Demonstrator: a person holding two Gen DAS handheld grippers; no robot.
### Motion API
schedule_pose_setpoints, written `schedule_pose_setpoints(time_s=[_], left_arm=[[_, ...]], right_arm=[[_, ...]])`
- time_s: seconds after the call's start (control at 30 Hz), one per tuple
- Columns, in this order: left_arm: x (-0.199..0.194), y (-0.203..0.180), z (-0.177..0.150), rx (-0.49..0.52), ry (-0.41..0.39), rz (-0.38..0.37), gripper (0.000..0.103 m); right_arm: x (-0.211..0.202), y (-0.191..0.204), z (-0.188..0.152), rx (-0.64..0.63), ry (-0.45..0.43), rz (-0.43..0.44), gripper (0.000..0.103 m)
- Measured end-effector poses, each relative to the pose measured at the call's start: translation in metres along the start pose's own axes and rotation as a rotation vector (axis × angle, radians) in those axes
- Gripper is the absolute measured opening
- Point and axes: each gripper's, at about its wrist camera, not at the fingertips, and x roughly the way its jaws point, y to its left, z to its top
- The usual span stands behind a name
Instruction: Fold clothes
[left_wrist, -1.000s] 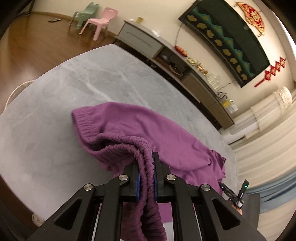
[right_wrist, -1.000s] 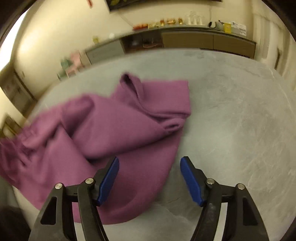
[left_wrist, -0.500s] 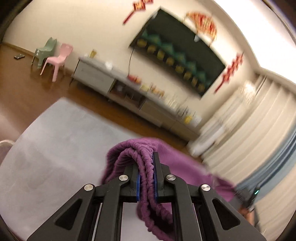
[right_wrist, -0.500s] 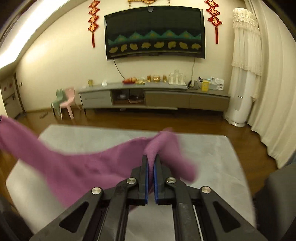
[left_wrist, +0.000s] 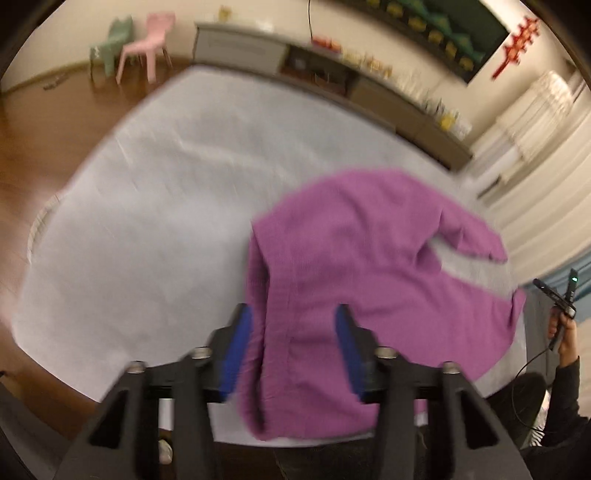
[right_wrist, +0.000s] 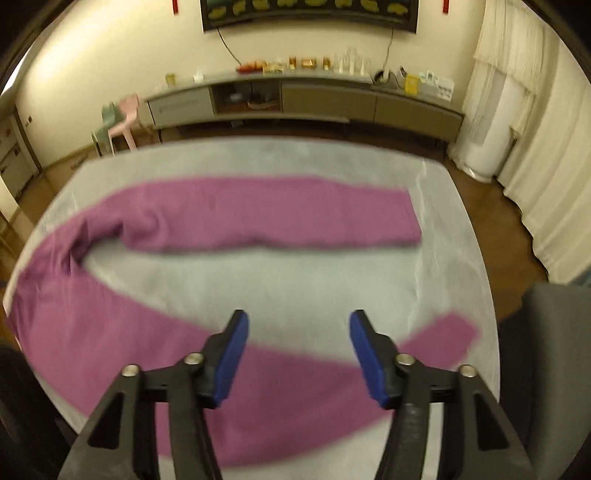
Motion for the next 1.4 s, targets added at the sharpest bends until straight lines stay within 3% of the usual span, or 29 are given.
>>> schedule_pose_setpoints(time_s=[0.1,0.27,0.37,0.43,0.5,0.57,0.63,0.7,0.8,0.87,1.0,1.17,1.23,1.27,1.3,1.4], left_arm=[[-0.001,0.000,0.023,-0.011,-0.055,0.040,0.057],[0.086,-0.015,0.066,0.000,0.066,0.157,0.058],[0.142,-0.026,0.084,0.050,0.114,0.250,0.055],[0.169,-0.030,0.094,0.067,0.139,0.305,0.047],[0.189,-0.034,0.104,0.087,0.136,0.367,0.040],[0.205,-0.037,0.113,0.095,0.130,0.416,0.040],[0.203,-0.034,0.122,0.051,0.109,0.402,0.040],[0.184,-0.028,0.125,0.000,0.060,0.297,0.040],[0.155,-0.024,0.116,0.020,0.031,0.217,0.042],[0.139,-0.018,0.103,0.034,0.026,0.190,0.046],[0.136,-0.009,0.080,0.007,0.056,0.138,0.050],[0.158,-0.021,0.062,0.008,0.093,0.134,0.056],[0.165,-0.022,0.062,0.005,0.082,0.142,0.054],[0.167,-0.023,0.063,0.009,0.065,0.139,0.045],[0.167,-0.026,0.064,0.025,0.044,0.131,0.025],[0.148,-0.044,0.056,0.140,-0.052,0.079,0.023]], right_arm=[[0.033,0.013,0.023,0.034,0.026,0.043,0.066],[0.103,0.058,0.052,0.032,0.090,0.098,0.066],[0.140,0.076,0.064,0.013,0.094,0.047,0.066],[0.161,0.079,0.067,-0.024,0.106,-0.005,0.066],[0.179,0.070,0.064,-0.044,0.155,-0.046,0.066],[0.186,0.043,0.056,-0.019,0.186,-0.056,0.066],[0.181,0.021,0.050,0.018,0.194,-0.099,0.066],[0.171,0.003,0.041,0.020,0.202,-0.161,0.066],[0.153,-0.012,0.032,0.005,0.251,-0.226,0.067],[0.130,-0.005,0.035,-0.014,0.206,-0.246,0.067],[0.095,0.078,0.067,-0.107,0.068,-0.043,0.067],[0.116,0.245,0.094,-0.317,0.088,0.322,0.067],[0.133,0.297,0.097,-0.369,0.117,0.369,0.067],[0.141,0.323,0.098,-0.392,0.134,0.384,0.067],[0.147,0.340,0.099,-0.399,0.144,0.391,0.067],[0.151,0.359,0.102,-0.359,0.143,0.397,0.067]])
